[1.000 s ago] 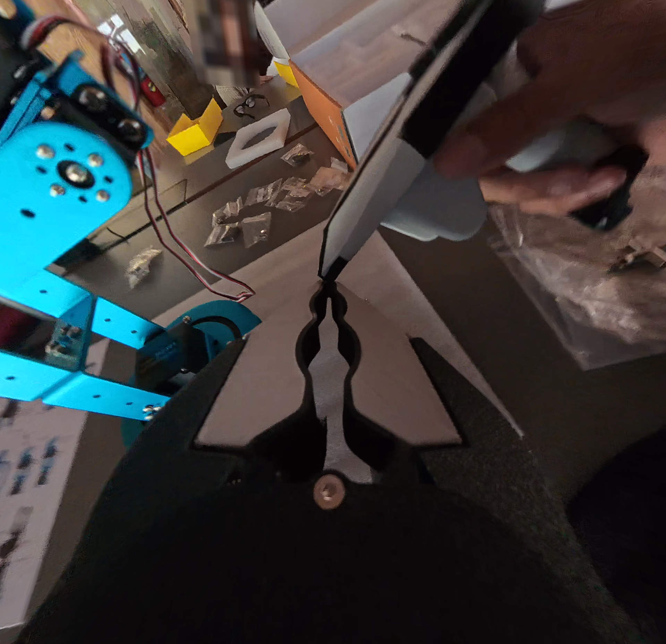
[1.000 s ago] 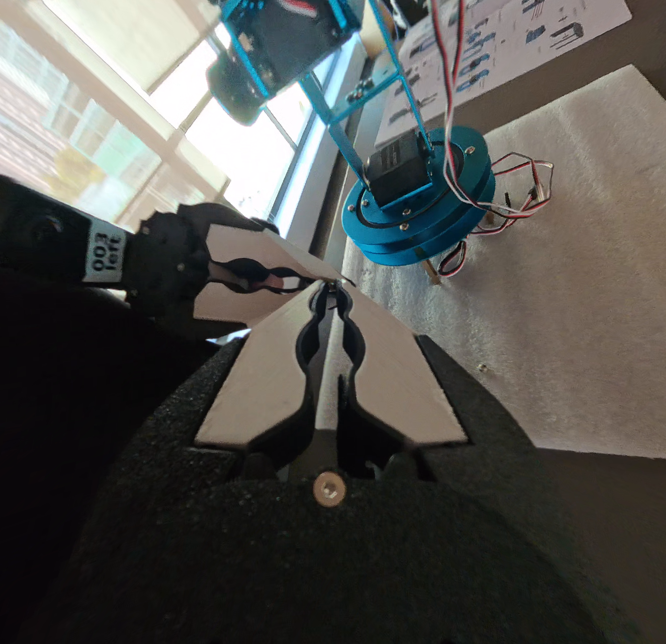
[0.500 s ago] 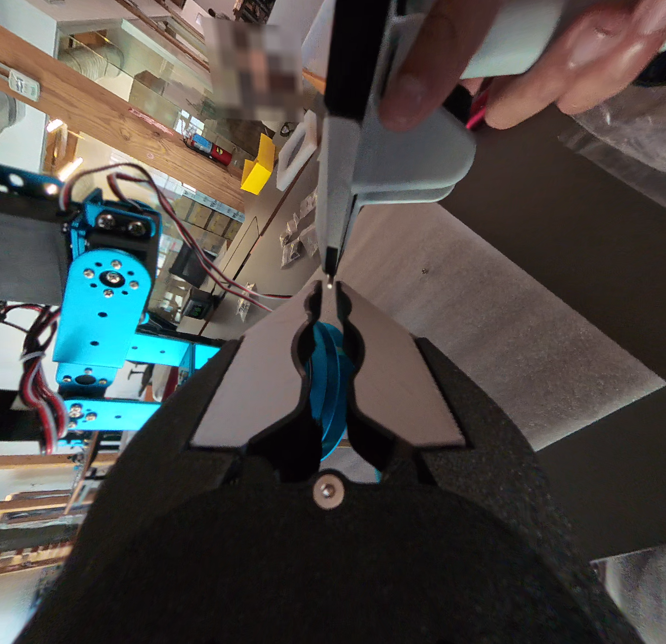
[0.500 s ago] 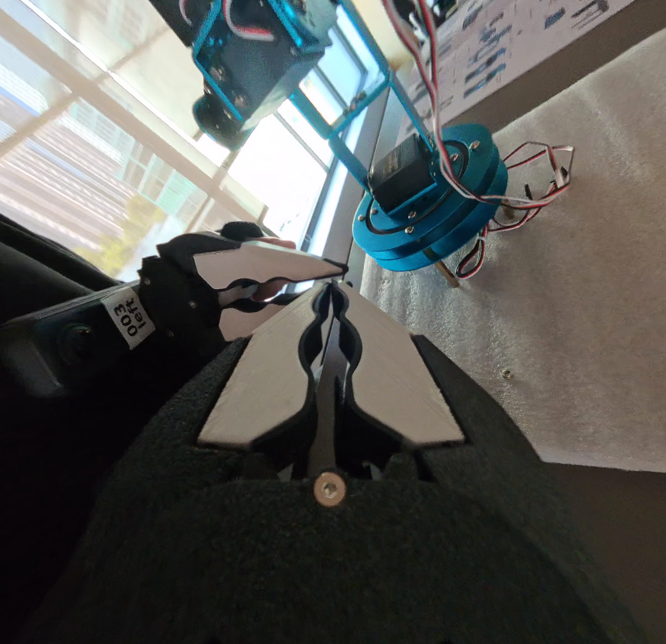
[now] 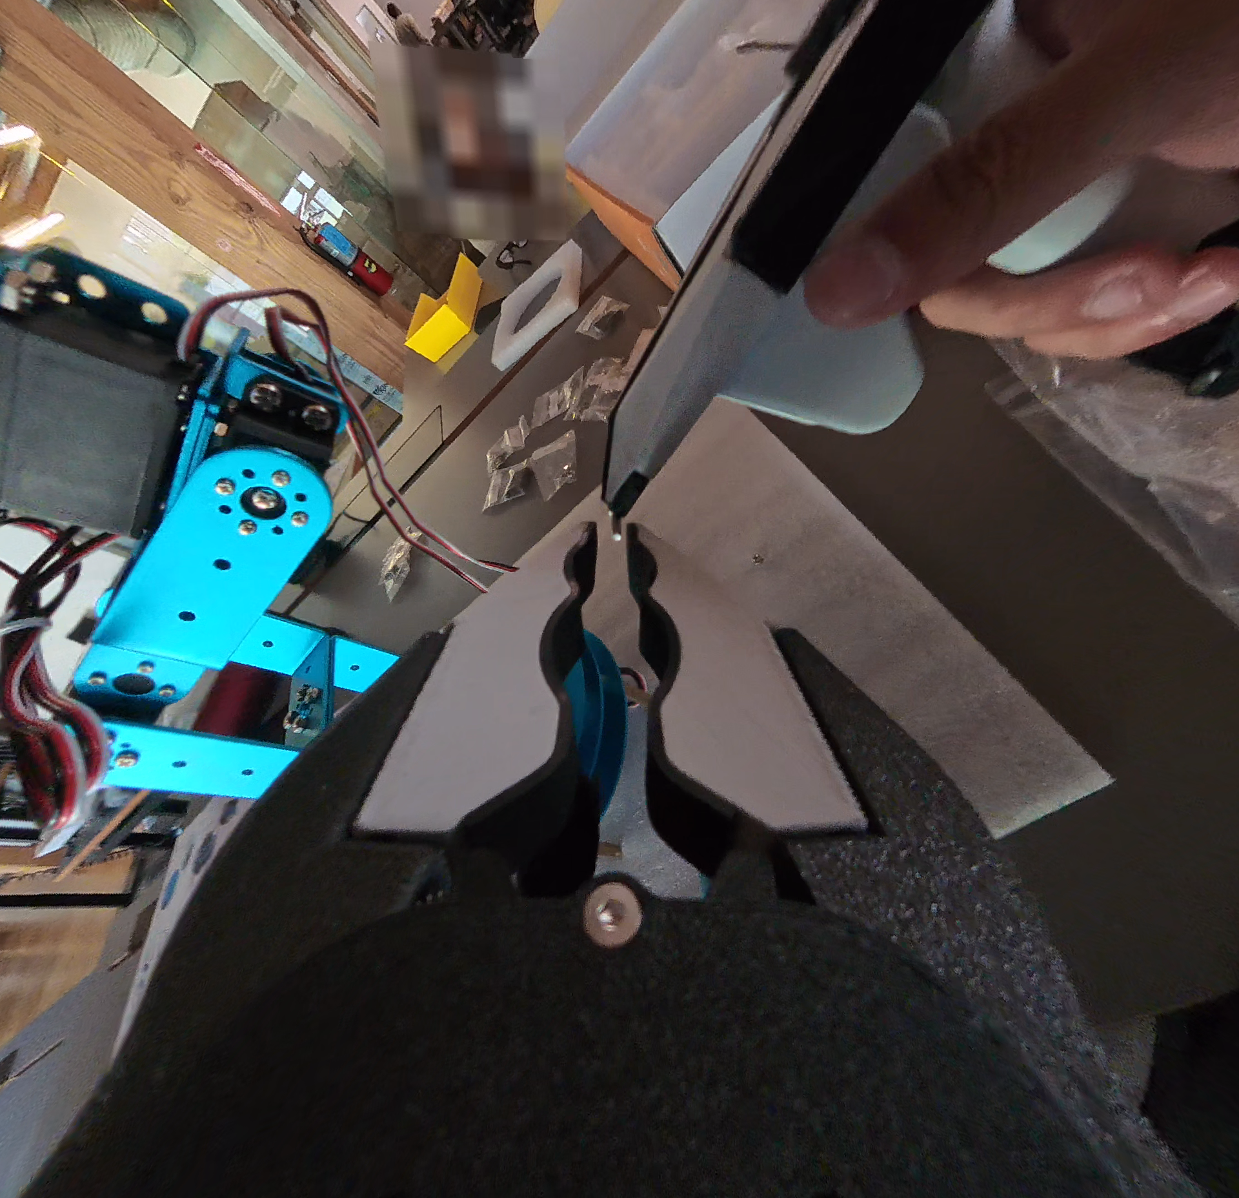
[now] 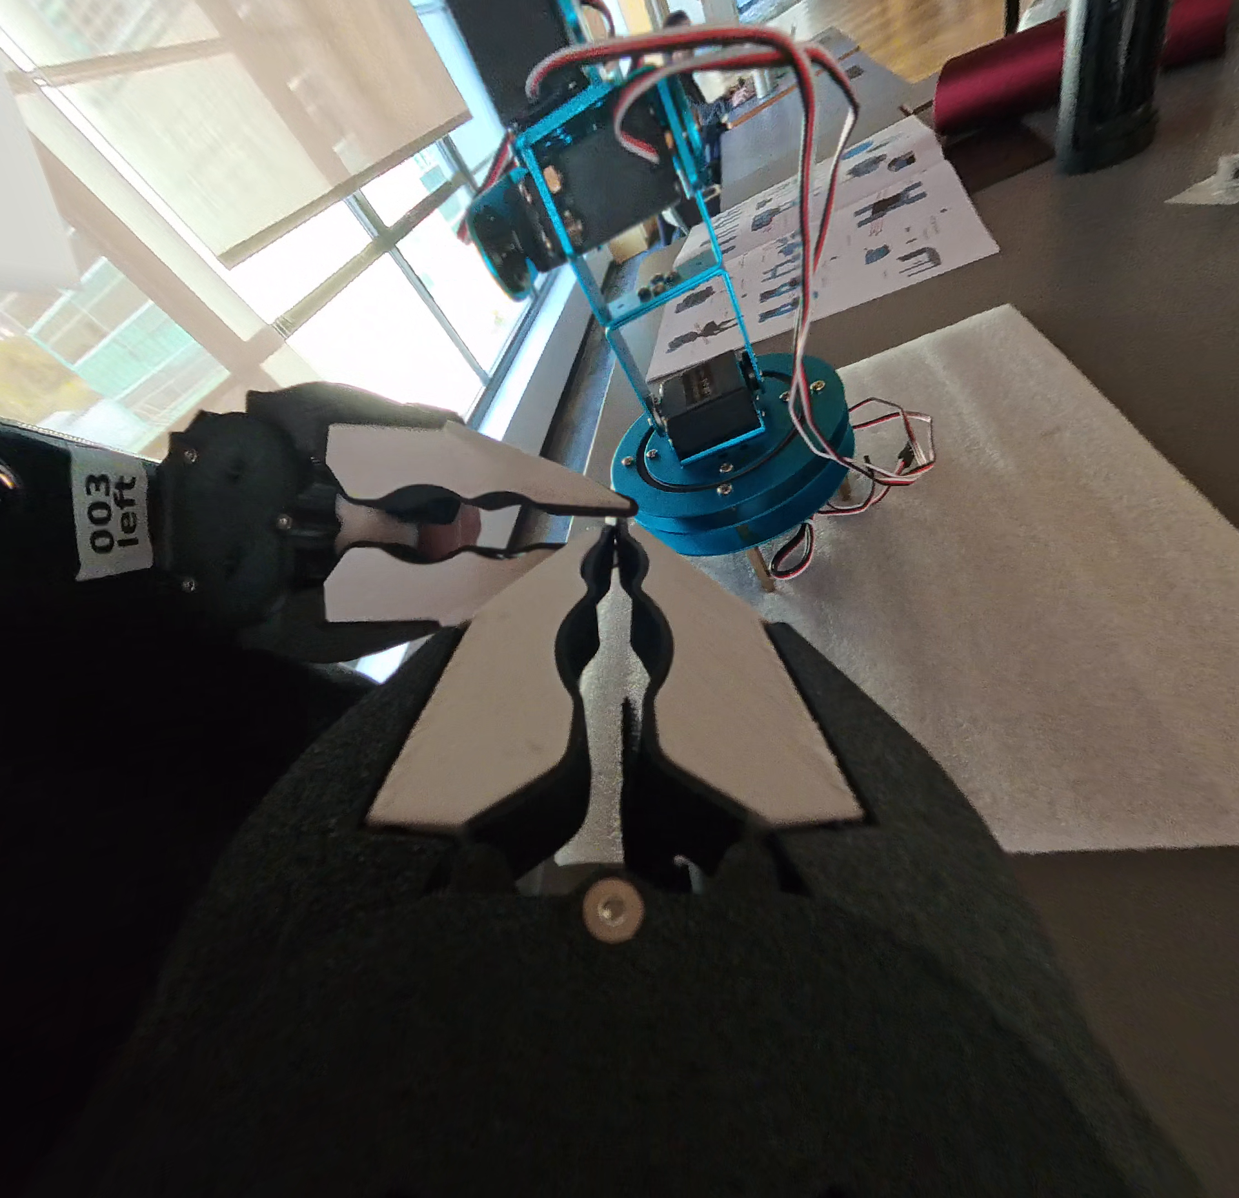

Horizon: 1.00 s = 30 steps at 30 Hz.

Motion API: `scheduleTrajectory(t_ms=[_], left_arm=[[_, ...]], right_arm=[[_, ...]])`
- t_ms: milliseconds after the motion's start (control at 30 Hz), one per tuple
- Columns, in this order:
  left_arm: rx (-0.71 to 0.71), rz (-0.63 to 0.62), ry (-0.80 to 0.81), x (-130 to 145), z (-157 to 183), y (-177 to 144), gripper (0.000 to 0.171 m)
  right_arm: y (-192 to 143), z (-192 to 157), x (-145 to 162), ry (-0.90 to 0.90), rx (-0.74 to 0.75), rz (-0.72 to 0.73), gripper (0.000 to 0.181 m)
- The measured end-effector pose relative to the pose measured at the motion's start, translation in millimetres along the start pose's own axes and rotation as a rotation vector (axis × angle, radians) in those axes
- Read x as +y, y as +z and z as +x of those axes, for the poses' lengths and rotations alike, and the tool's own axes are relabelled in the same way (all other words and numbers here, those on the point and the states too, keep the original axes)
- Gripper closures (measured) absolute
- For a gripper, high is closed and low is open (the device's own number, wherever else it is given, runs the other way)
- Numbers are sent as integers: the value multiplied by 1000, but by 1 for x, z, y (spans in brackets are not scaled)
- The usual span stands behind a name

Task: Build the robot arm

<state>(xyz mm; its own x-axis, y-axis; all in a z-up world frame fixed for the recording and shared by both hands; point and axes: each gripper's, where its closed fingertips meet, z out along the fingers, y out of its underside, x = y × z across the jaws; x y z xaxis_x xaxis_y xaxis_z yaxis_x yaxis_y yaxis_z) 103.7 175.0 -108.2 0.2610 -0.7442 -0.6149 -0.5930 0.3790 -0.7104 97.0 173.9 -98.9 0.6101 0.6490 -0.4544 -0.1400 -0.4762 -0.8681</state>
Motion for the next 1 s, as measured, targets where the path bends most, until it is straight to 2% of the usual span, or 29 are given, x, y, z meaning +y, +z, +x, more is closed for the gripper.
scheduleTrajectory(t_ms=[300,400,500,633,800,1000], left_arm=[[-7,5,100,-2,7,2,171],[1,53,116,-6,6,-2,171],[-5,111,177,-12,7,-7,171],[-5,187,221,-17,9,-12,171],[16,235,294,-19,10,-11,171],[24,241,362,-18,13,-8,171]], right_arm=[[-6,3,4,-132,131,-78,181],[-9,-2,3,-27,19,-48,179],[-16,-16,1,60,-208,-14,161],[-23,-18,7,54,-316,-44,168],[-21,-22,7,27,-355,-79,174],[-19,-16,9,-1,-317,-89,177]])
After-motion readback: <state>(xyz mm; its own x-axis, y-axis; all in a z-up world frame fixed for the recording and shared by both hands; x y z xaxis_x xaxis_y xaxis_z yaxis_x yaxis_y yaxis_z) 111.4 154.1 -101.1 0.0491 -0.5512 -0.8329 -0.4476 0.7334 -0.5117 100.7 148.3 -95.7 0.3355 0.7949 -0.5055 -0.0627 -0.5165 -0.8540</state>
